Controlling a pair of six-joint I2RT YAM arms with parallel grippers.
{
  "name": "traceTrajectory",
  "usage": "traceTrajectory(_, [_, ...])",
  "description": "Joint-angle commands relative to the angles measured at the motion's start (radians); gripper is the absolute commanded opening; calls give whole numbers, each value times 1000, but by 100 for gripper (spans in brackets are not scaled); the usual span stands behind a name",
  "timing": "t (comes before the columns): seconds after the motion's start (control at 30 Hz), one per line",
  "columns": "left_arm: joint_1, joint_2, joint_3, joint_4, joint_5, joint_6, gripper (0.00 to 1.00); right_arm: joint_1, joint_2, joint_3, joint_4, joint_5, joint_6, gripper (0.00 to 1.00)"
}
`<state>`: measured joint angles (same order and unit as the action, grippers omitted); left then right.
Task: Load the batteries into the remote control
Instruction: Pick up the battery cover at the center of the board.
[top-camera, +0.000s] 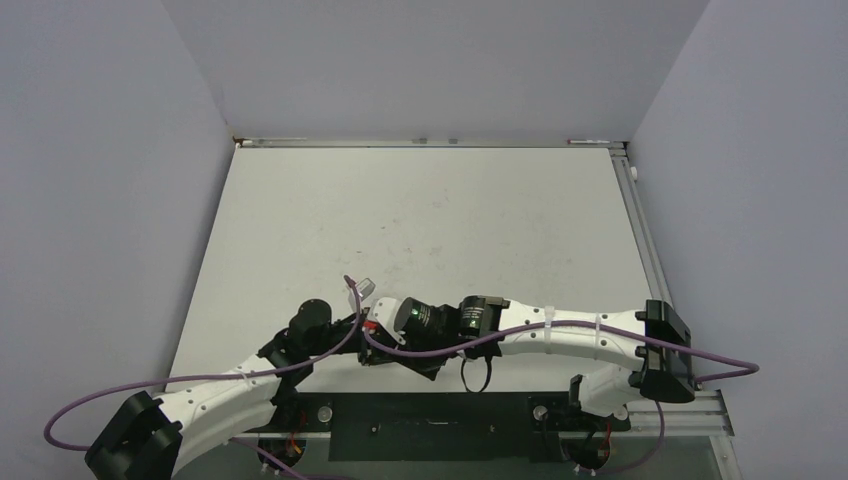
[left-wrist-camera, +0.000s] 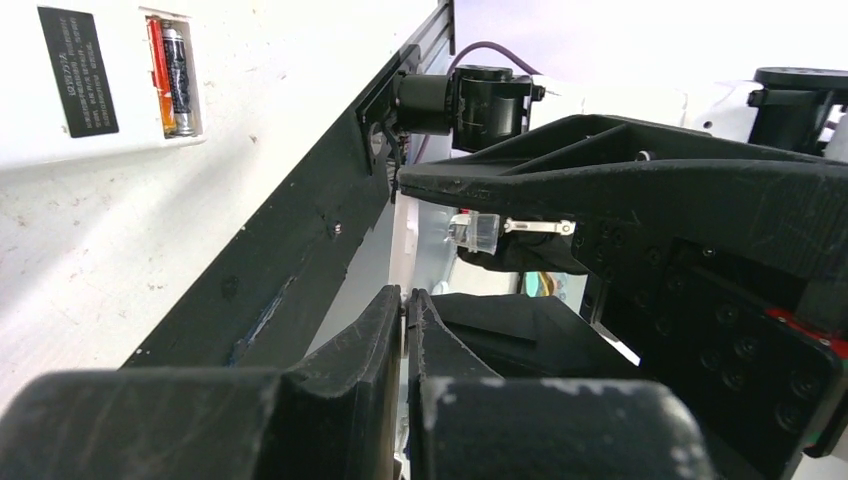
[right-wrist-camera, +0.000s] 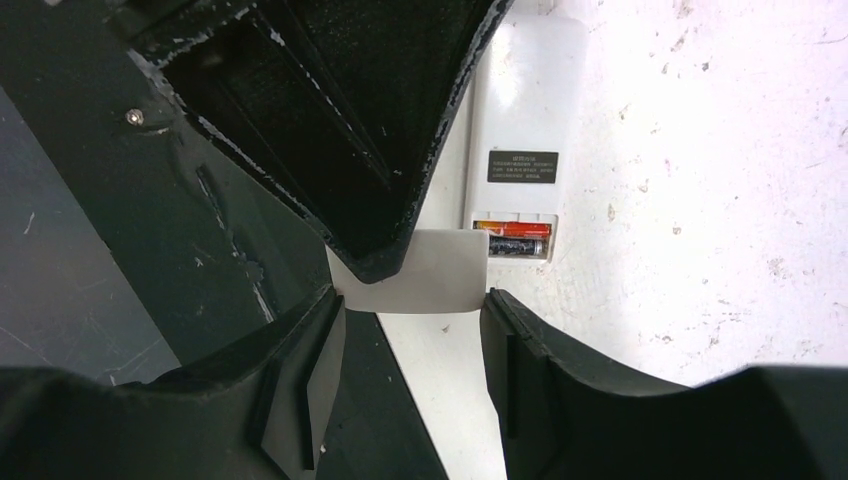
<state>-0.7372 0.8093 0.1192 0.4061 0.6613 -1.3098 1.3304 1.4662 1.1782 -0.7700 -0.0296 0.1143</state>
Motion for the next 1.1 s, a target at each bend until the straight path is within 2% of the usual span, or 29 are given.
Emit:
traceTrajectory(0.0, [-4,-33,-22,157,8,-68,0,10,-112,-63,103,75,26,51])
traceTrajectory(0.17, [-4,-70,-29,173,-2,-99,0,26,-323,-209,266,5,22,71])
traceTrajectory(0.23, [-3,-74,-37,205,-1,-120,0,37,-382,-262,320,-13,-4,73])
traceTrajectory(0.53, [-3,-75,-76,318,1,-208,0,84,-576,-478,575,26,-176,73])
traceTrajectory(0.8, [-4,-102,-73,315,-2,-227,0,105,-581,-540,708,178,-216,72])
traceTrajectory(1.07, [-5,-114,-72,324,1,-242,0,110,-558,-545,761,132,-218,71])
